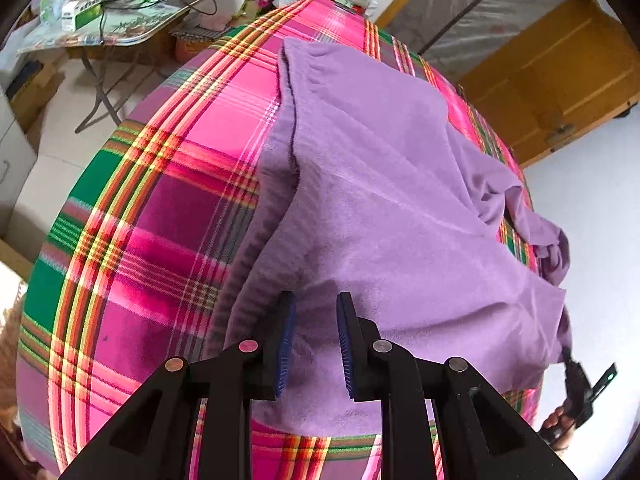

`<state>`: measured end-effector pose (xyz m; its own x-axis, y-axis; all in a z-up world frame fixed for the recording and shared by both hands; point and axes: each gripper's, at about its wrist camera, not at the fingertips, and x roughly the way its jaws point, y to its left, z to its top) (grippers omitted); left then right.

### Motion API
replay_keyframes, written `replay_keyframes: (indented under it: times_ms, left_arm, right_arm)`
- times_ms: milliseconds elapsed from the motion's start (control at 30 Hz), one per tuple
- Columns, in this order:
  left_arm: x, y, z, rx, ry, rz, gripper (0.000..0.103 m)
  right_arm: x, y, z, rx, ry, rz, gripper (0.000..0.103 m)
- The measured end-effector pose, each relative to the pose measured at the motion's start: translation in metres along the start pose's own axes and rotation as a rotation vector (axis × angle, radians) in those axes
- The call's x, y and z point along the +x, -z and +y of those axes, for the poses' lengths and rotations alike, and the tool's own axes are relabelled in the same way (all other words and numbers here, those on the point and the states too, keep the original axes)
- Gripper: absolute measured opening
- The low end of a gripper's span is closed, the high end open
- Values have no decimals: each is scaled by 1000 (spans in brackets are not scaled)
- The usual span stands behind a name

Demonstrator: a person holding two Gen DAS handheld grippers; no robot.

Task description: Fold clothes

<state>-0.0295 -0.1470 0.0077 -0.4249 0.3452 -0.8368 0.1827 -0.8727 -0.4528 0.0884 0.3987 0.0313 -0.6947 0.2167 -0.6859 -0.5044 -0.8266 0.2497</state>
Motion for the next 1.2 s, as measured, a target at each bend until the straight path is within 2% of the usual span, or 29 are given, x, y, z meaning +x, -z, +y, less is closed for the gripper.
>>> replay_keyframes:
  times_ms: [233,300,433,500,600,667,700,767,833,933,1000,1067,1100,1200]
  left_arm:
    - [-18,14,12,-34,-20,-34,22]
    - [-27,20,20,-60,-25,-53,22]
    - [-44,34,38,-115,-51,-85,31]
    - [-43,39,43,-140,-56,-73,31]
    - [-39,43,49,-176,-29,-67,32]
    - [-36,46,52,-195,-4,-68,37]
    - [-35,47,51,-201,23,-65,42]
    - [-31,46,50,-210,69,-58,47]
    - [-26,46,48,-216,101,-50,47]
    - [-24,43,46,-227,90,-78,47]
    - [-21,42,48,-254,114,-81,47]
    - [-20,42,52,-286,150,-92,44]
    - [-19,43,54,-303,168,-97,34]
    - [-18,42,55,-298,147,-107,23]
  right_arm:
    - [-1,7,0,-47,54,45,4]
    - [-8,9,3,-61,82,24,6]
    - [-26,16,11,-96,128,-51,15]
    - [-33,19,16,-116,129,-84,18]
    - [-46,24,28,-134,34,-136,20]
    - [-52,30,41,-169,-59,-153,25]
    - [-51,33,49,-195,-97,-150,27]
    - [-46,41,68,-263,-169,-108,28]
    - [-40,52,87,-327,-262,-62,29]
    - [-31,72,121,-445,-380,11,35]
    - [-29,88,146,-542,-431,44,37]
    - [-27,100,165,-621,-497,90,39]
    - [-25,107,174,-652,-533,123,43]
    - [-20,125,190,-737,-549,172,50]
